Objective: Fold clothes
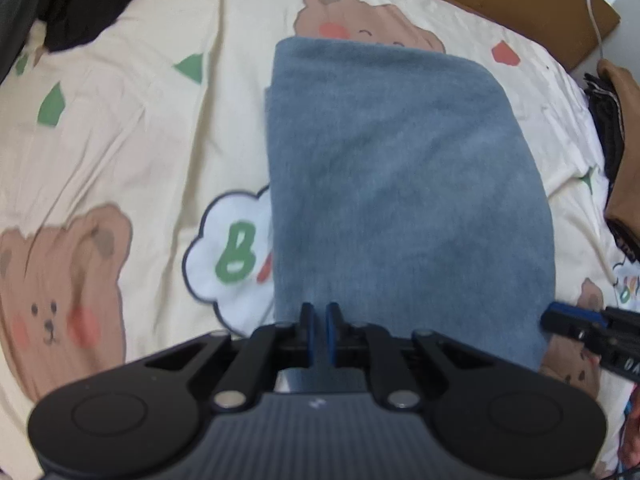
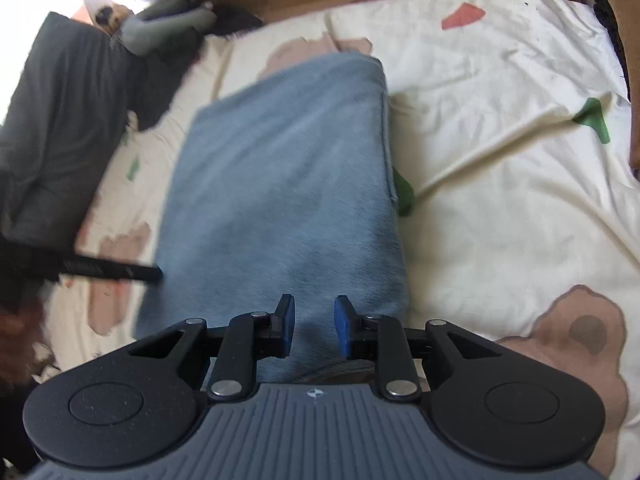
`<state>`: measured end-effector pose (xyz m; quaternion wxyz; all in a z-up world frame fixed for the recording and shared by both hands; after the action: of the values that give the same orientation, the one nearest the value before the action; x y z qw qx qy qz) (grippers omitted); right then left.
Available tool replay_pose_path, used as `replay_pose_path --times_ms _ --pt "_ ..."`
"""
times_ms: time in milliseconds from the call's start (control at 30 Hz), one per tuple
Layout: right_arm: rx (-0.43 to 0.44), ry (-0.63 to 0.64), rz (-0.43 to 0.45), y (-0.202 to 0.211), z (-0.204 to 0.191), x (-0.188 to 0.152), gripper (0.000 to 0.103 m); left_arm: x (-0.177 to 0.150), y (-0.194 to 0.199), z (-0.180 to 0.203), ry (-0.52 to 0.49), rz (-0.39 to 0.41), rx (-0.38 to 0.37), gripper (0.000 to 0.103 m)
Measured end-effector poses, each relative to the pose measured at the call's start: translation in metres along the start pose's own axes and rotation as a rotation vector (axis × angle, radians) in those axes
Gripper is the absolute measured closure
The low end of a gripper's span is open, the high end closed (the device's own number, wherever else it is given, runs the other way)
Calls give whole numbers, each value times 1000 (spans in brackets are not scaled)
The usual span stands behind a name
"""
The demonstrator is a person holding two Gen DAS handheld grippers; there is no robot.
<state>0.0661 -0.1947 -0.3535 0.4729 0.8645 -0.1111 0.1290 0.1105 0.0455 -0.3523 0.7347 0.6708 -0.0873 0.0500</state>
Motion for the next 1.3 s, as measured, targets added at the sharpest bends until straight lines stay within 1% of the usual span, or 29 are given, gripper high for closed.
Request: replay_pose_path --times_ms 67,167,267,333,367,400,433,467,533,633,700,800,867,967,1100,1167,1233,1267,1300 --pt "2 4 -14 -2 -4 -4 79 -10 -3 2 -21 -23 10 97" --pt "-35 36 -56 -8 -5 -13 78 -19 -11 2 -38 -58 19 98" --pt "-44 6 -29 0 0 -7 78 -16 -5 1 -51 -66 31 99" --pt "-48 -18 -8 6 4 -2 75 -9 8 0 -49 -47 36 98" --pt "-50 -30 3 9 6 0 71 -4 13 -1 -44 -32 38 93" --pt "-52 -41 13 12 7 3 60 1 18 -3 -37 -16 38 92" --pt "-55 -53 24 15 9 5 54 7 22 -5 -24 -1 33 84" --pt "-57 -65 35 18 11 8 48 14 26 -8 -11 14 30 71" --pt "-61 -88 56 25 14 12 48 26 28 -16 18 34 25 63" --pt "-51 -101 77 27 19 20 47 43 27 -26 50 57 28 63" --pt "-41 -106 78 24 22 25 44 53 25 -29 66 67 20 63" --pt "-18 -119 66 17 27 31 43 67 18 -33 80 83 14 57" --pt "13 -152 60 11 30 37 43 73 9 -35 85 78 11 52" --pt "50 -171 63 1 32 49 43 78 -8 -39 87 61 -27 52" --pt "57 -161 61 -21 38 66 43 82 -23 -40 130 70 -107 50" --pt "74 -174 52 -33 43 74 43 84 -26 -38 139 91 -126 44" --pt "93 -177 48 -43 44 80 43 88 -29 -35 154 102 -173 44" --pt "103 -175 44 -47 44 82 43 89 -33 -34 169 97 -208 40" --pt "112 -172 40 -52 44 84 43 90 -36 -34 177 93 -222 38"
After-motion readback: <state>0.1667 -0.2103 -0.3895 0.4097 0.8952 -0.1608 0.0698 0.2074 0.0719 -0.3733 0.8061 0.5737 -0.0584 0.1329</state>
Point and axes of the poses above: each gripper's, at about its wrist camera, not at the fingertips, and y roughly against the way its jaws point, z to its right, x to its top, the point moved 8 cm from there along -y, roughly the way its jaws point, and after that the axes turned 6 degrees about -y, right-handed, at the moved point
